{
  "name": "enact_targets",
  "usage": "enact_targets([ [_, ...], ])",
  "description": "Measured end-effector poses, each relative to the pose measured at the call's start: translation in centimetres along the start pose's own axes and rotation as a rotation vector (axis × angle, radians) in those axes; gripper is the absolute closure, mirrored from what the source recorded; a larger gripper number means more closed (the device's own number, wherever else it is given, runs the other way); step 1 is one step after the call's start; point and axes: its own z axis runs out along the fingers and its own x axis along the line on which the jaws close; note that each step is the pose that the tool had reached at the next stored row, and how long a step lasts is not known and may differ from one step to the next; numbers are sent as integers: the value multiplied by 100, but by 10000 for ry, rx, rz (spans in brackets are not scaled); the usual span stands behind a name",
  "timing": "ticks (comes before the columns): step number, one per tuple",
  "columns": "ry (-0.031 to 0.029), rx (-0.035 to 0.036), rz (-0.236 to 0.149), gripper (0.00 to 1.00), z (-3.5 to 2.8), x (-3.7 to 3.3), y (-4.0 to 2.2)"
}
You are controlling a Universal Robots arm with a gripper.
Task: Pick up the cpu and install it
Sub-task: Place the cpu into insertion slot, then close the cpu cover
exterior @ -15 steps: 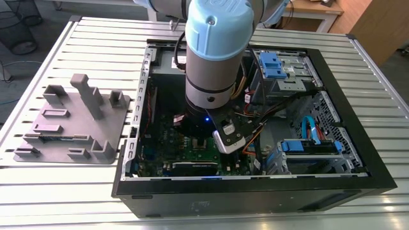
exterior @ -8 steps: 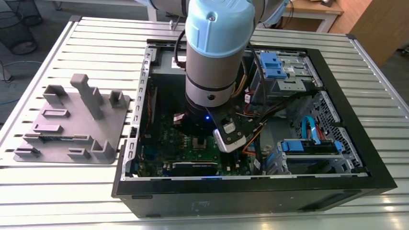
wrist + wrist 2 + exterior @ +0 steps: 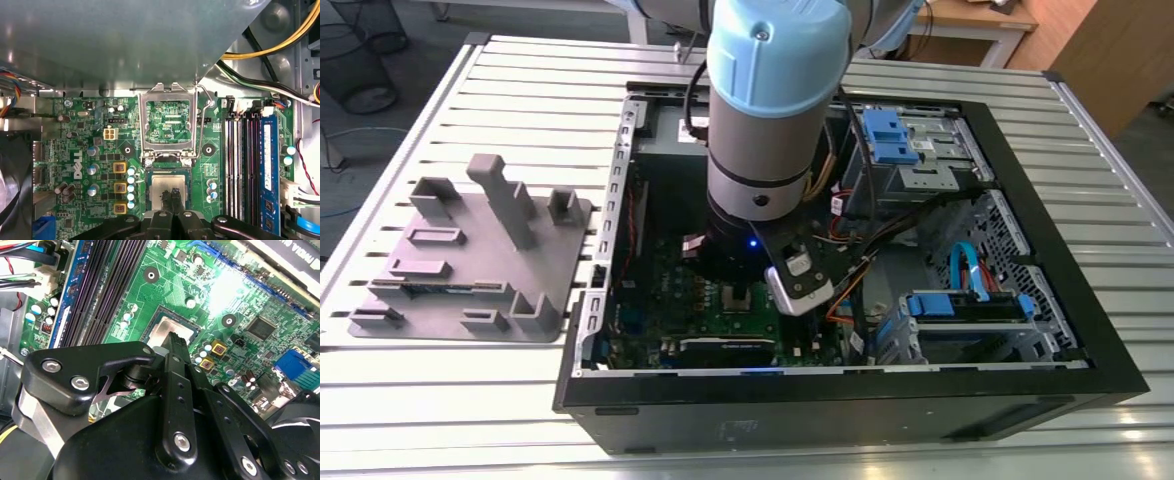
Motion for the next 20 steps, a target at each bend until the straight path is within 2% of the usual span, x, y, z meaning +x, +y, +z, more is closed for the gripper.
enact_targets([
  [7, 0, 0, 1, 89, -47, 1, 2],
  [12, -1, 1, 0, 89, -54, 1, 2],
  [14, -2, 0, 1, 89, -85, 1, 4],
  [20, -1, 1, 0, 89, -88, -8, 4],
])
